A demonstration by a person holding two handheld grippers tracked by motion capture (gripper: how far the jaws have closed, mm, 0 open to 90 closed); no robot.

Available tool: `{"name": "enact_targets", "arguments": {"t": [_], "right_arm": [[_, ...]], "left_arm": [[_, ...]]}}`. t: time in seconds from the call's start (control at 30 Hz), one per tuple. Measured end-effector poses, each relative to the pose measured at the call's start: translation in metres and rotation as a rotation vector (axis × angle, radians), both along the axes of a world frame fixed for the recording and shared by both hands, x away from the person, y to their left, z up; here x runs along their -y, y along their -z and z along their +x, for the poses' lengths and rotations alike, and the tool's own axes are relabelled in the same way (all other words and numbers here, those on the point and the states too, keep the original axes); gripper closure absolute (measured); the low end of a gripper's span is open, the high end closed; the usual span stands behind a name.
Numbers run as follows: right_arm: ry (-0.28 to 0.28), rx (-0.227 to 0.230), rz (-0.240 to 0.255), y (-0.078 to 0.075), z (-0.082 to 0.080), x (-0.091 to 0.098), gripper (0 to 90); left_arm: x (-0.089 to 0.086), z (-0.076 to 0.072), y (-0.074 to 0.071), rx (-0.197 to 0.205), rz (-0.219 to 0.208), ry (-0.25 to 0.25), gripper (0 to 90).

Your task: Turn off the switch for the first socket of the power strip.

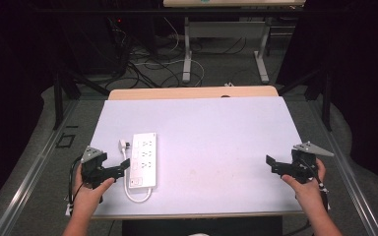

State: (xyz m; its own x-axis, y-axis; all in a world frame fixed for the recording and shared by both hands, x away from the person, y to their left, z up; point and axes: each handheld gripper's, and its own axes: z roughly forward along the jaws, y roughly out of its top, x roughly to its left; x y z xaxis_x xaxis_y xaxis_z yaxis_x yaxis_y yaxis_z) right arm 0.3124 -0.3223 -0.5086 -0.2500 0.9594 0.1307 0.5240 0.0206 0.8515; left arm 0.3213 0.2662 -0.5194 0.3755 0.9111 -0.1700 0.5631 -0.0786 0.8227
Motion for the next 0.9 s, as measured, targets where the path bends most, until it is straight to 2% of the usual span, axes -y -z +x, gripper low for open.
{"name": "enact_targets", "arguments": {"t": [0.1,0.13,0.2,0.27,0.33,0.47,0.53,0.67,0.9], "right_arm": [[0.007,0.013,-0.003,0.003,-0.002,0.001,0.0],[0.004,-0.001,0.005,0.003,-0.003,0.002,0.0],[0.004,0.031,0.000,0.005,-0.006,0.005,0.0],[0.012,0.028,0.003,0.004,-0.007,0.005,0.0],[0.005,0.053,-0.002,0.005,-0.009,0.006,0.0],[0.005,0.056,-0.024,0.005,-0.012,0.004,0.0],[0.003,0.071,-0.014,0.006,-0.012,0.001,0.0],[-0.011,0.061,-0.039,0.006,-0.011,-0.003,0.0],[-0.005,0.056,-0.040,0.008,-0.009,-0.005,0.0]], "left_arm": [[0.001,-0.002,-0.003,0.005,-0.002,0.004,4.2],[0.001,-0.002,-0.004,0.005,0.005,0.007,4.1],[0.001,-0.002,-0.006,0.001,0.007,0.005,3.8],[0.001,-0.002,-0.007,0.005,-0.007,0.002,3.5],[0.001,-0.001,-0.009,0.005,-0.007,0.004,1.6],[0.002,-0.001,-0.011,0.010,-0.014,0.027,0.2],[0.004,-0.002,-0.012,0.006,-0.011,0.036,0.2],[0.006,-0.005,-0.013,0.008,0.002,0.050,0.4],[0.010,-0.007,-0.019,-0.008,0.000,0.063,5.7]]}}
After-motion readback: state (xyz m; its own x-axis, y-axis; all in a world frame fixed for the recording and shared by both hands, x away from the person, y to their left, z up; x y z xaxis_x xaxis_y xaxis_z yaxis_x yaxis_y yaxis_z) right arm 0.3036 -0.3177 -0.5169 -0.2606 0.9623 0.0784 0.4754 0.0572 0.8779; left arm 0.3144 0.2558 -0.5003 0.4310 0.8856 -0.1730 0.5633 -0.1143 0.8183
